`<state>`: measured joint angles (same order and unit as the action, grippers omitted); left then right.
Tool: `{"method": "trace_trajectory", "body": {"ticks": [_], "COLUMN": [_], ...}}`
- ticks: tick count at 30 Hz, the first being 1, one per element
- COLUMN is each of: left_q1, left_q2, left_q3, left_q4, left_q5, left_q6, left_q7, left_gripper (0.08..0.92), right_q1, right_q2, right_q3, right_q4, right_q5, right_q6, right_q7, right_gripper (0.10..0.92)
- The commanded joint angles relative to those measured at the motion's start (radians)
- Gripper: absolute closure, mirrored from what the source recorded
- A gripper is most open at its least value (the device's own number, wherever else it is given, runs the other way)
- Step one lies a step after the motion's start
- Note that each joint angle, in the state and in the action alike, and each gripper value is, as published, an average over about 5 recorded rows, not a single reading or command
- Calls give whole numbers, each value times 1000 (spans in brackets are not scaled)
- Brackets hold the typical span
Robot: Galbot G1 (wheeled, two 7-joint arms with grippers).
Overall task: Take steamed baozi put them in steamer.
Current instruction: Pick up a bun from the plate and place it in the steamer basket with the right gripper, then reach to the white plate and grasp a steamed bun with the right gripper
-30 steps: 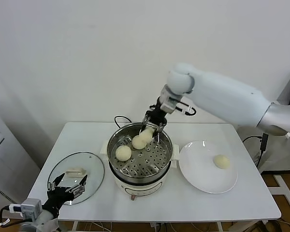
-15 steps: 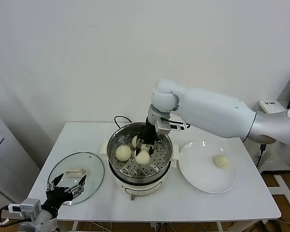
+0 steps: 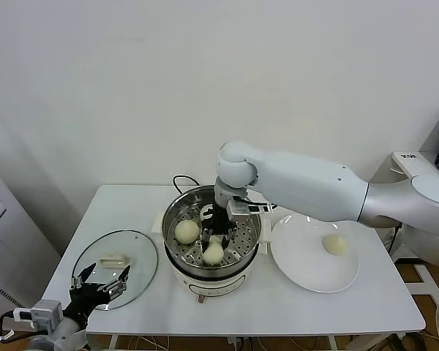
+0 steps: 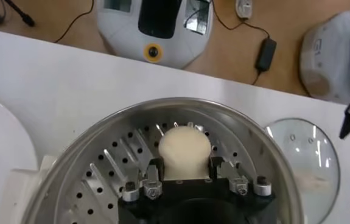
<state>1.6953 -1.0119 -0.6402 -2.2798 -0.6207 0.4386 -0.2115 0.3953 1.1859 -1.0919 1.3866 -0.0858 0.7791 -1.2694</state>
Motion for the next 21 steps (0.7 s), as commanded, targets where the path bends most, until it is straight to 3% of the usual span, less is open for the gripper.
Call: {"method": "trace_trajectory", "body": {"ticks": [1,9,15,21], "left_q1": [-1,0,3,-2], "left_q2": [1,2,1,2], "left_q3": [0,-2,-3,-1], "left_q4": [1,5,9,6], "left_q5": [-1,-7,-8,-8], "left_q6": [-1,-4,-5,-3], "left_q7": [1,3,4,3], "left_gripper": [177,177,177,177], "right_q1": [-19,-5,72,159], "right_q2": [10,9,-35,-118], "right_q3": [-2,6,52,67], "right_q4": [4,-5,-49,-163], "right_q5": [-28,-19,47,195], "right_q6": [-2,-21,-100,-316], "right_q7": [1,2,-15,-48], "right_gripper": [428,233,203,203]}}
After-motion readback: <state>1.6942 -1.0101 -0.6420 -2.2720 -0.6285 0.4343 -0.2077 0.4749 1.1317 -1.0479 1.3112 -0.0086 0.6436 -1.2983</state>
